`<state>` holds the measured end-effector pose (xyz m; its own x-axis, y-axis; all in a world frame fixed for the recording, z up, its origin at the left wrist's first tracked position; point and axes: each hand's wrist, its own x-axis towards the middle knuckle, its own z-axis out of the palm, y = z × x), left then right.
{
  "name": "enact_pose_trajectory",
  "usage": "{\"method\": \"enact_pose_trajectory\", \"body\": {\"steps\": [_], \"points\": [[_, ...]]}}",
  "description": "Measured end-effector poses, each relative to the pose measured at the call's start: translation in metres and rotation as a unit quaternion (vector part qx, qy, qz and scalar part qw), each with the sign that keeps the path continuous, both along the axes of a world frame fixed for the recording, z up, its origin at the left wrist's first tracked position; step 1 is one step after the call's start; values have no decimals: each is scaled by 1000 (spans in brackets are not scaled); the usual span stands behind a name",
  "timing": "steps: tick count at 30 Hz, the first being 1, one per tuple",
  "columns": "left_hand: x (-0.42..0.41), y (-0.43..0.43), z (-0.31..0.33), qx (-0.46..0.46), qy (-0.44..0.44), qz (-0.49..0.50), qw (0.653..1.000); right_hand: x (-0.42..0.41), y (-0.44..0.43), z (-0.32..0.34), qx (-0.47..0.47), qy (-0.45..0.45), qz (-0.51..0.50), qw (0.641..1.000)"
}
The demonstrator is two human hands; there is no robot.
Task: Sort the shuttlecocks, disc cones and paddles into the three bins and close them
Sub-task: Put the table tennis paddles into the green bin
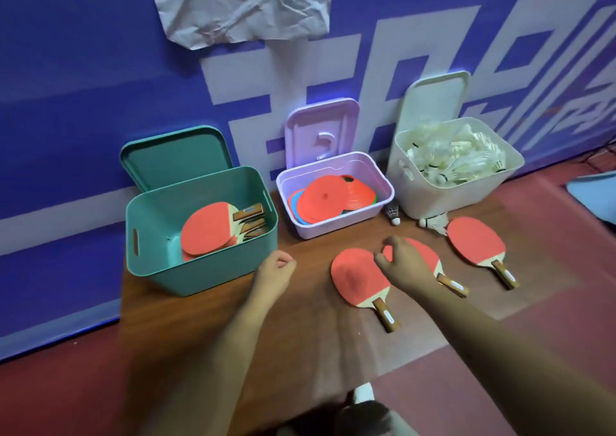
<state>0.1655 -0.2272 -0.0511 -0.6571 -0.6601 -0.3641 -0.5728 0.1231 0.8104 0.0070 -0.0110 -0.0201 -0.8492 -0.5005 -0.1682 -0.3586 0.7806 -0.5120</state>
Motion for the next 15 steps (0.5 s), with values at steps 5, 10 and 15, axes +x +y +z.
{"method": "enact_pose_trajectory", "body": {"steps": [5, 10, 15], "points": [[-30, 46, -51, 67, -85, -22, 994, -11, 51, -33, 24, -95, -43, 994], [-64, 87, -74, 120, -128, 32, 984, -30, 63, -67, 37, -170, -33, 984], [-92, 123, -83, 284, -93, 184, 936, -50, 54, -105, 41, -234, -20, 971]]}}
